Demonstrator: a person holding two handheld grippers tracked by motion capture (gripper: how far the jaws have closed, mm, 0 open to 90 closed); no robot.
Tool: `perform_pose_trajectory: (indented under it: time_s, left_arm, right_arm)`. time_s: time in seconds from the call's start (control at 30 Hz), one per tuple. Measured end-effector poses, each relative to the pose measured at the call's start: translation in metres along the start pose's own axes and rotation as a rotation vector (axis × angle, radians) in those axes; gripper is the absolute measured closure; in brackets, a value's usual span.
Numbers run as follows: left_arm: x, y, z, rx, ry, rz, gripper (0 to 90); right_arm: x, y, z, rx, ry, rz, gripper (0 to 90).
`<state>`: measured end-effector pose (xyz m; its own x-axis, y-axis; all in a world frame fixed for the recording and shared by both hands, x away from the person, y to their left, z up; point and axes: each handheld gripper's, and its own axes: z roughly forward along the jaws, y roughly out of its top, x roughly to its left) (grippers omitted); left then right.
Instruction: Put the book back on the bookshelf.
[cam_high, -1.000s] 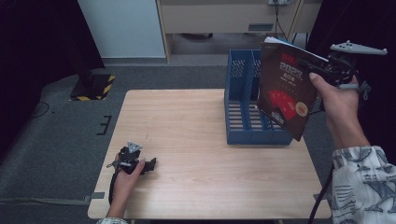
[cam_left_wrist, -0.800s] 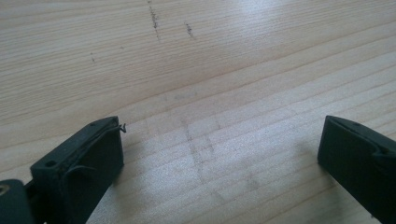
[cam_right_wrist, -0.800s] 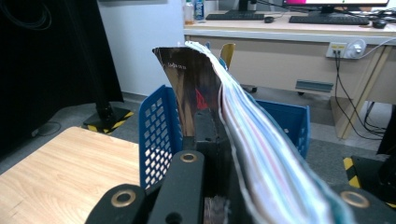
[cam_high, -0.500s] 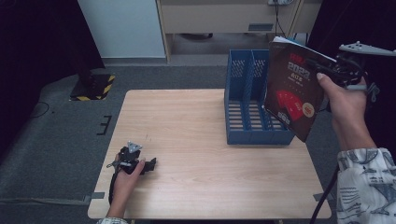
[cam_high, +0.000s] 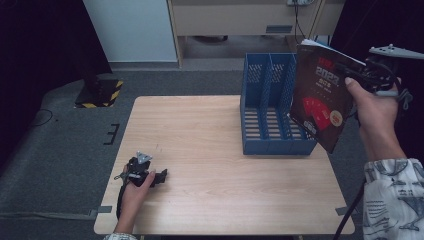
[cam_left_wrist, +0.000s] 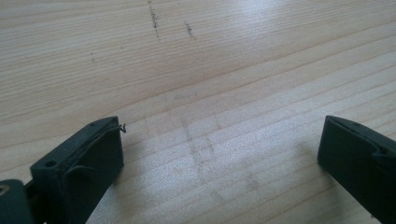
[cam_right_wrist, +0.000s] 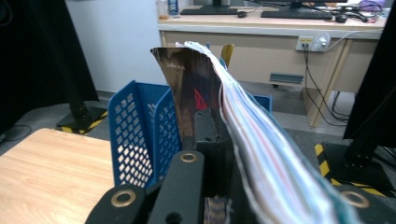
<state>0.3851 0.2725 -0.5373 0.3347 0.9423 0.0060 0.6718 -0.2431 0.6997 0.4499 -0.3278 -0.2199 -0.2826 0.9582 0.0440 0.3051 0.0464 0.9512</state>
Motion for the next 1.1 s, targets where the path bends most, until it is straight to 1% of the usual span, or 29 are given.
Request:
perform_pose_trajectory:
  time_s: [0.07,0.27,0.3,0.33,0.6,0.67,0.7,0.73,0.77,0.87,1.1]
  left_arm:
    - [0.0,0.0,0.0,0.0,0.0,0.0,0.0]
    - [0.0,0.0,0.0,0.0,0.0,0.0,0.0]
    - [0.0,0.0,0.0,0.0,0.0,0.0,0.0]
    - [0.0,0.0,0.0,0.0,0.0,0.0,0.0]
    - [0.0,0.0,0.0,0.0,0.003,-0.001,0.0]
    - [0.0,0.0,0.0,0.0,0.002,-0.001,0.0]
    - [0.0,0.0,0.0,0.0,0.003,-0.001,0.0]
    - [0.0,0.0,0.0,0.0,0.003,-0.001,0.0]
    - [0.0,0.0,0.0,0.0,0.003,-0.001,0.0]
    - [0.0,0.0,0.0,-0.001,0.003,-0.002,0.0]
    - [0.0,0.0,0.0,0.0,0.004,-0.002,0.0]
  right_arm:
    - [-0.001,-0.001,0.001,-0.004,-0.022,-0.007,87.0]
    - [-0.005,-0.005,0.004,-0.003,-0.057,0.0,87.0]
    - [-0.006,-0.007,0.008,0.003,-0.073,0.003,87.0]
    - [-0.007,-0.007,0.01,0.002,-0.079,0.008,87.0]
    - [-0.009,-0.011,0.034,0.015,-0.114,0.013,87.0]
    - [-0.01,-0.012,0.036,0.013,-0.121,0.02,87.0]
    - [-0.012,-0.012,0.041,0.01,-0.13,0.04,87.0]
    - [-0.012,-0.012,0.041,0.01,-0.13,0.04,87.0]
    - [-0.014,-0.013,0.045,0.005,-0.134,0.053,87.0]
    - [-0.018,-0.013,0.053,0.003,-0.132,0.071,87.0]
    - [-0.016,-0.016,0.07,0.002,-0.141,0.068,87.0]
